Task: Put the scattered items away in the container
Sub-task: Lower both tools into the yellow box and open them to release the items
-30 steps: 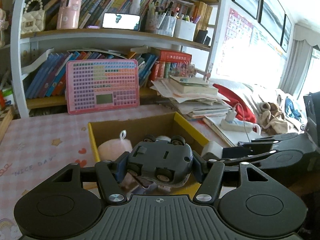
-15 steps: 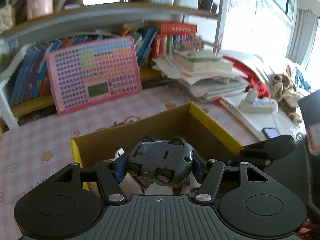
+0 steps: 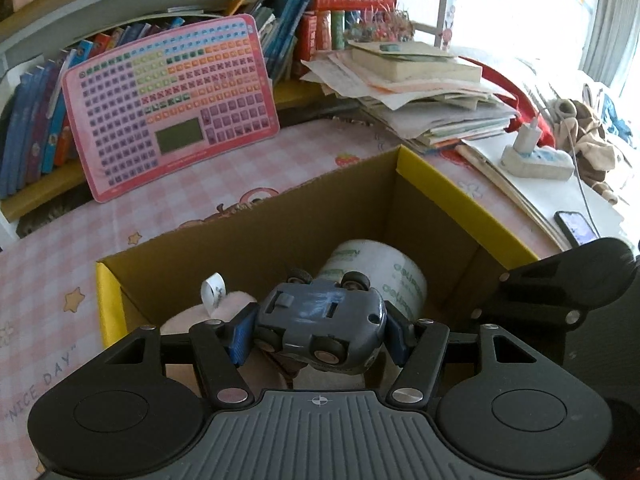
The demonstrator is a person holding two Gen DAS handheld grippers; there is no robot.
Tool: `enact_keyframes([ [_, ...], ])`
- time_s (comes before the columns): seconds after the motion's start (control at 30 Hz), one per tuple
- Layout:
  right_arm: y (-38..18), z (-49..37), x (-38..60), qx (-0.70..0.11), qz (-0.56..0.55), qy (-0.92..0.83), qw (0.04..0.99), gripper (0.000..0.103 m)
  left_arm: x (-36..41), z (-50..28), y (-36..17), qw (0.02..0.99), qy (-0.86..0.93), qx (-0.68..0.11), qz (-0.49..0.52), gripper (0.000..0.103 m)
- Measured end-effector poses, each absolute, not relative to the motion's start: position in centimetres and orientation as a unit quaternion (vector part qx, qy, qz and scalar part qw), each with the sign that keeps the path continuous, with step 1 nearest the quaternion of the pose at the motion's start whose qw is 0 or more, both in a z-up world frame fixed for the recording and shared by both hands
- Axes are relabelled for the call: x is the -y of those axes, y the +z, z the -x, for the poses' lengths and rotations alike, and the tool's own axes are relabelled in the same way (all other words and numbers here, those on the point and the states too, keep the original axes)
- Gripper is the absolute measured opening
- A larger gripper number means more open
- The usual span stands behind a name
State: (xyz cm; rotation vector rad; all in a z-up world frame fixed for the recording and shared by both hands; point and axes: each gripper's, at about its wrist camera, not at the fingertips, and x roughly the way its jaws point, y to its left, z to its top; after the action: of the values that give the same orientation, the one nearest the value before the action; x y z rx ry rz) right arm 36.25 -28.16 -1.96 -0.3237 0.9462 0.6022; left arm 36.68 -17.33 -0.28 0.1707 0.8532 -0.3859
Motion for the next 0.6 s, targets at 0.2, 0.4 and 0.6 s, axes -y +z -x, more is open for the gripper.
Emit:
enact_keyframes([
  [0.2, -1.8, -35.9, 28.2, -0.44, 0.146, 0.282, 0.84, 0.05, 17.8, -35.7, 0.4, 0.902, -0.175, -0.381, -0.098, 0.064],
  [0.4, -1.1, -35.4, 28.6, -0.426, 0.122, 0.277, 0.852, 0.061, 17.3, -33.6, 2.4, 0.922, -0.158, -0.34, -0.095, 0.073],
  [0.6, 0.7, -33.9, 29.3, -0.395, 0.095, 0.261, 0.876, 0.067, 15.3, -30.4, 5.3, 0.942, -0.126, -0.304, -0.065, 0.076],
])
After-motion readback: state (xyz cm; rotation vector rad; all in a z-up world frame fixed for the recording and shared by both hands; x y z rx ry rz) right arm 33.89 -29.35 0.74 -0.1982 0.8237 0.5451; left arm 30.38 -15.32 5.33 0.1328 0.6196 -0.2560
